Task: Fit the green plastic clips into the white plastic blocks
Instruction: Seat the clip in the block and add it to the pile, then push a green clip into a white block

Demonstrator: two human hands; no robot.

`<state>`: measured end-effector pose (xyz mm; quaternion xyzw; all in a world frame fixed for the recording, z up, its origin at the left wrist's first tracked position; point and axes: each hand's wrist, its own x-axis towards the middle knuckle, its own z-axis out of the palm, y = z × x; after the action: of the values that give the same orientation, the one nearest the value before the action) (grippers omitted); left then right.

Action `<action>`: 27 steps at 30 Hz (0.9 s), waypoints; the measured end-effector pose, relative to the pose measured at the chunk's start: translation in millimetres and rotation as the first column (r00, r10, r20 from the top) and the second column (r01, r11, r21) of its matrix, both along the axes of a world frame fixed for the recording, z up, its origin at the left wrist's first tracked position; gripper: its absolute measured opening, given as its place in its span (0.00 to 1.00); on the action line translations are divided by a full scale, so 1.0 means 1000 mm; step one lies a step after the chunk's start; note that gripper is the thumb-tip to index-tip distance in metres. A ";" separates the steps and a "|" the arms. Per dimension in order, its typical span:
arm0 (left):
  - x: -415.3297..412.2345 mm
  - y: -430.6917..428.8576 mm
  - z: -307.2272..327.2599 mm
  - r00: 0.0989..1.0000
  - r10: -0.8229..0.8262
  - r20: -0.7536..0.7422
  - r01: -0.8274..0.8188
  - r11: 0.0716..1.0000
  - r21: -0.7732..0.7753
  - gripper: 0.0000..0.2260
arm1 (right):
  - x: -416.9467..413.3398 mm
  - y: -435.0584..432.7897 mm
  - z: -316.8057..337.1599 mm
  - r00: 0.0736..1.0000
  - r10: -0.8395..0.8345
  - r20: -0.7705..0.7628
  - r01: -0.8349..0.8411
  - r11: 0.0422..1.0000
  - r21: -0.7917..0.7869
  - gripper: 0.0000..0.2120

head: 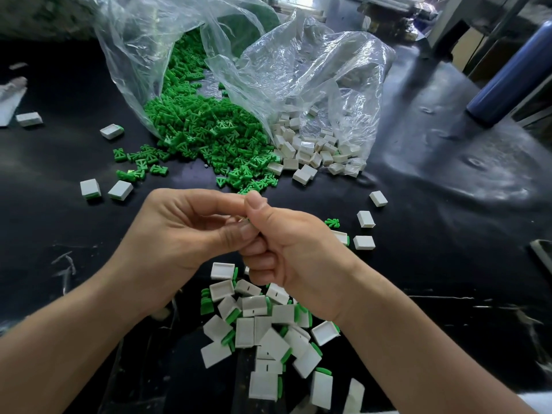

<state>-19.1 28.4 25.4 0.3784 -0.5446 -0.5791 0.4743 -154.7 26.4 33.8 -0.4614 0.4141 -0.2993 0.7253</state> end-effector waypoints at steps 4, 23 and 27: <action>-0.001 0.001 0.003 1.000 0.010 0.002 -0.010 1.000 0.009 0.13 | -0.001 0.002 0.002 0.999 0.029 0.036 -0.031 0.998 0.052 0.30; 0.001 -0.001 0.002 1.000 -0.014 -0.015 0.016 0.991 0.135 0.15 | -0.007 -0.012 -0.005 0.943 0.085 0.322 -0.178 0.946 0.272 0.29; 0.002 -0.002 0.001 1.000 -0.010 -0.005 0.011 0.991 0.133 0.14 | -0.008 -0.010 -0.006 0.982 0.073 0.175 -0.116 0.961 0.250 0.31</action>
<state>-17.3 26.7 26.9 0.4051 -0.5059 -0.6173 0.4460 -162.2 16.1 27.7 -0.3560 0.3657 -0.2445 0.8245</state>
